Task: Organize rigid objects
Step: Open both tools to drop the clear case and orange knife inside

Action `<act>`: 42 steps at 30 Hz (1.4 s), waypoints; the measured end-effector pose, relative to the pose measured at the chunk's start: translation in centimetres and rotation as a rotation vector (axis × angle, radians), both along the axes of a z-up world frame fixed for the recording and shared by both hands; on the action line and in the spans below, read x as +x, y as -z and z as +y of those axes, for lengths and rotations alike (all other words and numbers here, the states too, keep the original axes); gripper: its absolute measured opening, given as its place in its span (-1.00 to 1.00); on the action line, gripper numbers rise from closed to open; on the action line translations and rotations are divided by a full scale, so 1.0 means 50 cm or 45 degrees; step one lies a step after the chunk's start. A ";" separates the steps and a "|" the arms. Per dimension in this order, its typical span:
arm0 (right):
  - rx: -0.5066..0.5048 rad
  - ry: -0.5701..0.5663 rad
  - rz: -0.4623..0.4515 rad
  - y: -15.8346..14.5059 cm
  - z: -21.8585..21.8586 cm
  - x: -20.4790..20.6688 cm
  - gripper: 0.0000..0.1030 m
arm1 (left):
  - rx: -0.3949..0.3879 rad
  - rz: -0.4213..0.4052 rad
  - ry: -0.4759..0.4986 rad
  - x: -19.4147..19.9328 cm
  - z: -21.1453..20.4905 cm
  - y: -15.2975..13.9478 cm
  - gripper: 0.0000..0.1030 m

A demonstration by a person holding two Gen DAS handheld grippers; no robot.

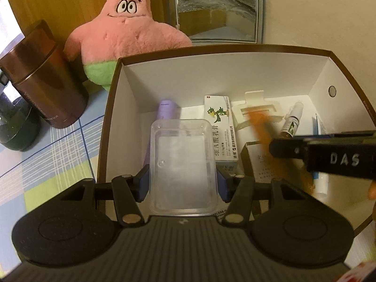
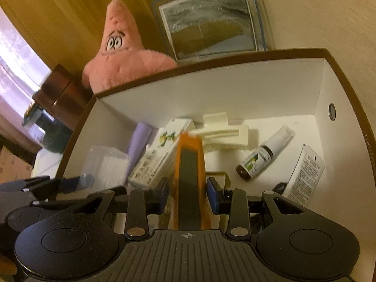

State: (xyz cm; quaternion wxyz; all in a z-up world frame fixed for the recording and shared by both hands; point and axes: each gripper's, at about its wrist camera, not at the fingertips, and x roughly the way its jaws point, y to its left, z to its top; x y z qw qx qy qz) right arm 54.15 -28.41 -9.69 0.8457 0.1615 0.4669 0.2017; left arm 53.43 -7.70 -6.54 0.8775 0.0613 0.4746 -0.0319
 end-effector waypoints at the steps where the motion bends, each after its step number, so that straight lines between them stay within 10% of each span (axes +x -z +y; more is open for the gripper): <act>1: 0.020 -0.004 -0.005 -0.002 -0.002 0.001 -0.37 | 0.002 -0.002 0.001 0.000 0.000 0.000 0.01; 42: -0.134 -0.087 -0.024 -0.025 -0.021 -0.065 0.38 | -0.010 -0.093 0.007 -0.045 -0.015 -0.043 0.16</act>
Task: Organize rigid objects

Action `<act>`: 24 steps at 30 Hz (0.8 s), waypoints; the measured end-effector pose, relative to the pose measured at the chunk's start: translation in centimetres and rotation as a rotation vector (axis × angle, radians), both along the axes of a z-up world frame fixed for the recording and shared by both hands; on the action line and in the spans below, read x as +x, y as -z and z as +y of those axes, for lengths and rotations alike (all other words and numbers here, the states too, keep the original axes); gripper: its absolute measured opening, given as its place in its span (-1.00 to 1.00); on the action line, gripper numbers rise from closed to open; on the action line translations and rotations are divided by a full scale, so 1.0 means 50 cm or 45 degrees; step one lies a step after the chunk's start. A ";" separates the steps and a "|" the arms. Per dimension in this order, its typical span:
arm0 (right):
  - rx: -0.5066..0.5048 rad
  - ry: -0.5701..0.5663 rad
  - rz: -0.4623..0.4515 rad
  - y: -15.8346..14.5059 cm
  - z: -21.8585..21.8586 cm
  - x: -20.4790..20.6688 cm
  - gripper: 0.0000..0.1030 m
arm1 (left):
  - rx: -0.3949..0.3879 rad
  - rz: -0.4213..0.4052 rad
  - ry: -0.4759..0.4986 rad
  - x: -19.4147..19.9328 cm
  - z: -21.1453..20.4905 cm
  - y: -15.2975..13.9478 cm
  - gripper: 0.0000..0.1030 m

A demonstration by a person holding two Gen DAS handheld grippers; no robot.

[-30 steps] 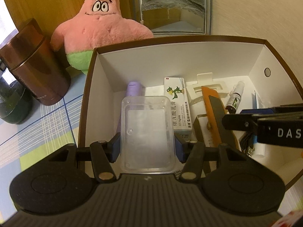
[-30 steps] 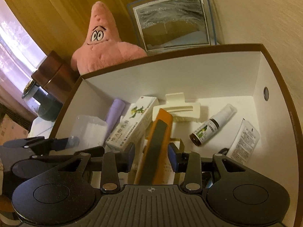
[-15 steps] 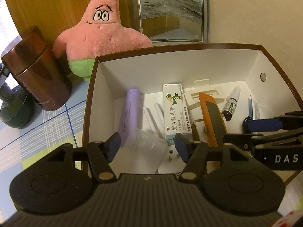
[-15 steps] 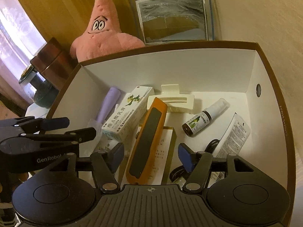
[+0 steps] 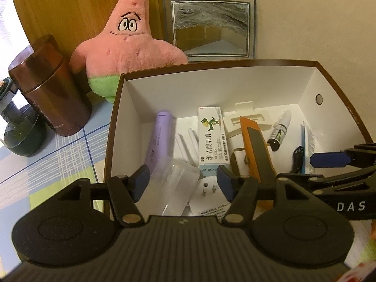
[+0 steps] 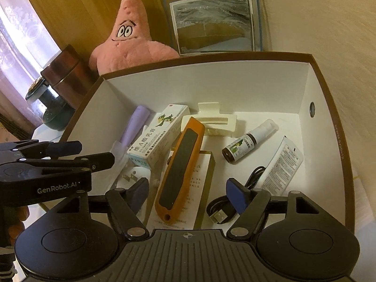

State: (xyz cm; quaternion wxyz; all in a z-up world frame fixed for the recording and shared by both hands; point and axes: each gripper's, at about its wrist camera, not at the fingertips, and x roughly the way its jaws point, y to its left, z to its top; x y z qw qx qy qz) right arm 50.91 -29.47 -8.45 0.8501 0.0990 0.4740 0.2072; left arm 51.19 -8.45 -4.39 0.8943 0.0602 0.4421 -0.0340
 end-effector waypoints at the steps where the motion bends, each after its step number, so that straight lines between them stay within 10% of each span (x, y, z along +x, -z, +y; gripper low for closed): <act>1: -0.002 0.003 -0.001 -0.001 -0.002 -0.003 0.40 | -0.002 -0.001 0.000 -0.004 -0.002 -0.003 0.16; 24: 0.042 0.028 -0.211 -0.068 -0.071 -0.129 0.48 | -0.060 -0.175 -0.179 -0.194 -0.008 -0.097 0.40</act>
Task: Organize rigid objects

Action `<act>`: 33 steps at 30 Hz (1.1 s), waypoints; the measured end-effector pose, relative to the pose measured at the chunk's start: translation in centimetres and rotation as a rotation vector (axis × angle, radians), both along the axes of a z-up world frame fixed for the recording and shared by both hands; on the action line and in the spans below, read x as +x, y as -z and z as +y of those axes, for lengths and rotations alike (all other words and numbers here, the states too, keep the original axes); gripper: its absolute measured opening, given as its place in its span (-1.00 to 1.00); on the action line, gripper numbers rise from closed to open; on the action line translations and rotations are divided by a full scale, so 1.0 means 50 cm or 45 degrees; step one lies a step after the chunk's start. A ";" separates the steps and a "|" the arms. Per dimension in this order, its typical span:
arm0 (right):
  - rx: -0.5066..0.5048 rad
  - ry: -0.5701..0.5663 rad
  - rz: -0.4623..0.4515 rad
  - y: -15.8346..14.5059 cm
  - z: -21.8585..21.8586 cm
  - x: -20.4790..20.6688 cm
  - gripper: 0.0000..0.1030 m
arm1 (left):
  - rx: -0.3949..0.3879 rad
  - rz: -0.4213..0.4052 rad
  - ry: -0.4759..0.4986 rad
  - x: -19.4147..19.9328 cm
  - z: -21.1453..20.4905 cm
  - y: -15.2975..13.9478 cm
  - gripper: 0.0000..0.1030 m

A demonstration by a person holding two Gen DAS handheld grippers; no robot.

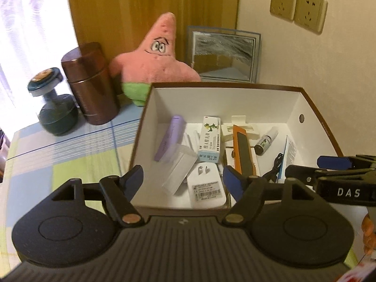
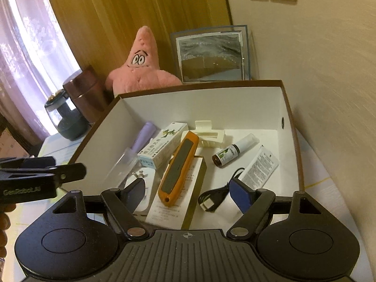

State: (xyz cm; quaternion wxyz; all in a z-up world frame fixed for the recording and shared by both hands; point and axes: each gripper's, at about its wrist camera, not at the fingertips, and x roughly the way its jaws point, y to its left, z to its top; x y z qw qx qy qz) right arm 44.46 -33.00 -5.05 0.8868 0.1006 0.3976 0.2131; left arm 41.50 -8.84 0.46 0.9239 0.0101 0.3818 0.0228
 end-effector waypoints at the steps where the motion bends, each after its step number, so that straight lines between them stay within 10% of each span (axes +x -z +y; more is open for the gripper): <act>1: 0.007 0.000 0.000 -0.002 -0.003 -0.006 0.48 | 0.001 -0.010 -0.007 -0.013 0.001 -0.004 0.41; 33: -0.064 -0.110 -0.042 -0.058 0.058 -0.425 0.49 | -0.028 -0.022 -0.049 -0.501 0.098 -0.028 0.47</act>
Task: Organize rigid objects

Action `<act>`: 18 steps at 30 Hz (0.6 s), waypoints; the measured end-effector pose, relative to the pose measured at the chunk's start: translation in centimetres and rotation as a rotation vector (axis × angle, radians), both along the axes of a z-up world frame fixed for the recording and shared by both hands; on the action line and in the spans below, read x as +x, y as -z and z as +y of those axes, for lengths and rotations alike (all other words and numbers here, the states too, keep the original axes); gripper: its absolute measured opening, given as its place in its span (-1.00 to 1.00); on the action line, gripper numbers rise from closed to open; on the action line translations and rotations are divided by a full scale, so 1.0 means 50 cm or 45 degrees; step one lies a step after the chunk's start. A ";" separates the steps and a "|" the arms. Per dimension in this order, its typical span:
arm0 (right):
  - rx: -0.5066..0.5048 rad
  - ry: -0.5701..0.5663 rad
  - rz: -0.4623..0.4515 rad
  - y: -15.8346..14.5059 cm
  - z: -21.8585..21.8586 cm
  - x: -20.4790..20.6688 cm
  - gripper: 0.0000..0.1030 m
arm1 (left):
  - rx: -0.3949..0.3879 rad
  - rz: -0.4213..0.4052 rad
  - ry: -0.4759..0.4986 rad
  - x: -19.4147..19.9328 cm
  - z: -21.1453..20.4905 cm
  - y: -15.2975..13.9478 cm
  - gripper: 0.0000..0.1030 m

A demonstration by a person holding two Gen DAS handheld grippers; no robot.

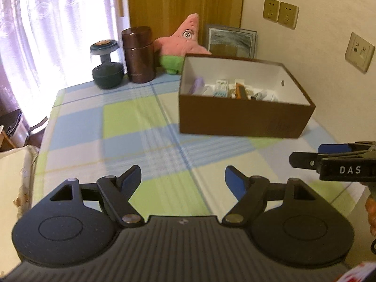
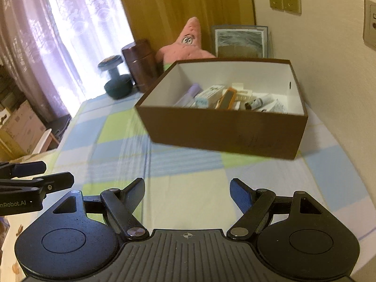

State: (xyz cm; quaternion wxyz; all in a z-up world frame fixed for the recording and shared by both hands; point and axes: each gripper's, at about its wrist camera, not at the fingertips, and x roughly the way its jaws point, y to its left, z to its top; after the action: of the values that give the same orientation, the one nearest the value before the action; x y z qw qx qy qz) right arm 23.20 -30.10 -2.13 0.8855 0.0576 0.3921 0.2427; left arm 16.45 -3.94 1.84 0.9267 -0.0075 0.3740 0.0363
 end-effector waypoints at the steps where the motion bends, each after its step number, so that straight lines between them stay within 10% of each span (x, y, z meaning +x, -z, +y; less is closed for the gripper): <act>1: -0.002 -0.004 0.001 0.001 0.004 -0.015 0.49 | 0.002 0.002 -0.004 -0.017 0.005 0.001 0.47; 18: -0.015 -0.106 0.008 0.010 0.071 -0.229 0.49 | 0.000 0.022 -0.065 -0.252 0.062 0.013 0.47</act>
State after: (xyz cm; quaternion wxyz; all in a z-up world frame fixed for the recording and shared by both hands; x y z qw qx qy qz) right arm 11.73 -26.57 -2.62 0.8738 0.0367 0.3982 0.2768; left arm 3.84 -0.84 1.18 0.9222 -0.0168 0.3816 0.0599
